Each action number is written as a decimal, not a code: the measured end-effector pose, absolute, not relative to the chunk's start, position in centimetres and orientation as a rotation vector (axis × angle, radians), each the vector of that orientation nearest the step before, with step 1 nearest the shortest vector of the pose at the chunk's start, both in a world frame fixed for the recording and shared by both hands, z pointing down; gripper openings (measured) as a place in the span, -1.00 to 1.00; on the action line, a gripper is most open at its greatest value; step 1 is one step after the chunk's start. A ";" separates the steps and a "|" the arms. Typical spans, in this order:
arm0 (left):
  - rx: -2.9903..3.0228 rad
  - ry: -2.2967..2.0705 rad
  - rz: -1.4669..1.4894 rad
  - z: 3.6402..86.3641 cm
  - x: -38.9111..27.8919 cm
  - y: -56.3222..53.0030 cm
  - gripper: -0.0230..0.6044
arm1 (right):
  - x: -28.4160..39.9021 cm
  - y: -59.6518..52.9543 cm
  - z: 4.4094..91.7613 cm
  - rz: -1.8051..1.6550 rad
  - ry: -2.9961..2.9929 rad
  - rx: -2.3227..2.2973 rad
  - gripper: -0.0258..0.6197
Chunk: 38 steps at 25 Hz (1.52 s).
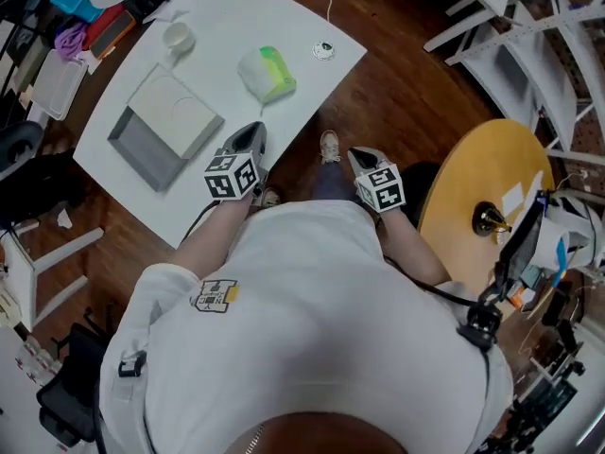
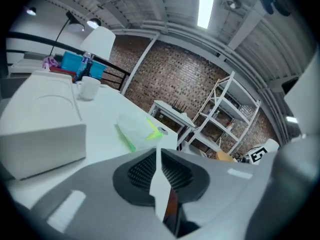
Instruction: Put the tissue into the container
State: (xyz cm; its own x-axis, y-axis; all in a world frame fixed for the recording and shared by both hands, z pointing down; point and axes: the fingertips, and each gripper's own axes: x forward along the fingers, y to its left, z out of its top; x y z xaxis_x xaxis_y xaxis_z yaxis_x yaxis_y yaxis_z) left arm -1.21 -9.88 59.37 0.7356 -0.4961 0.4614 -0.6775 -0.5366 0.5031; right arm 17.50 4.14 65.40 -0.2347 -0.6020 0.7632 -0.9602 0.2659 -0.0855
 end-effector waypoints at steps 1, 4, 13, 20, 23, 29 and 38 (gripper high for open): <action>2.236 -0.894 0.348 59.6 -0.3 -10.3 -0.82 | 18.0 2.3 65.1 0.727 -1.969 1.365 -0.92; 2.170 -0.959 0.436 61.6 2.3 -11.0 -0.40 | 19.8 -3.0 64.4 0.647 -2.066 1.230 -0.92; 1.899 -1.363 0.618 66.5 5.8 -16.4 0.70 | 25.5 -13.3 63.1 0.518 -2.220 0.914 -0.92; 1.841 -1.514 0.594 66.4 5.4 -21.1 0.70 | 25.8 -16.4 63.6 0.483 -2.282 0.768 -0.92; 1.836 -1.539 0.633 66.4 5.4 -21.8 0.70 | 23.9 -17.7 63.0 0.431 -2.331 0.685 -0.92; 1.819 -1.591 0.676 66.9 4.9 -22.1 0.36 | 19.8 -20.3 60.9 0.330 -2.419 0.533 -0.92; 1.867 -1.578 0.748 65.7 4.4 -21.6 0.13 | 17.8 -20.8 61.4 0.300 -2.459 0.430 -0.92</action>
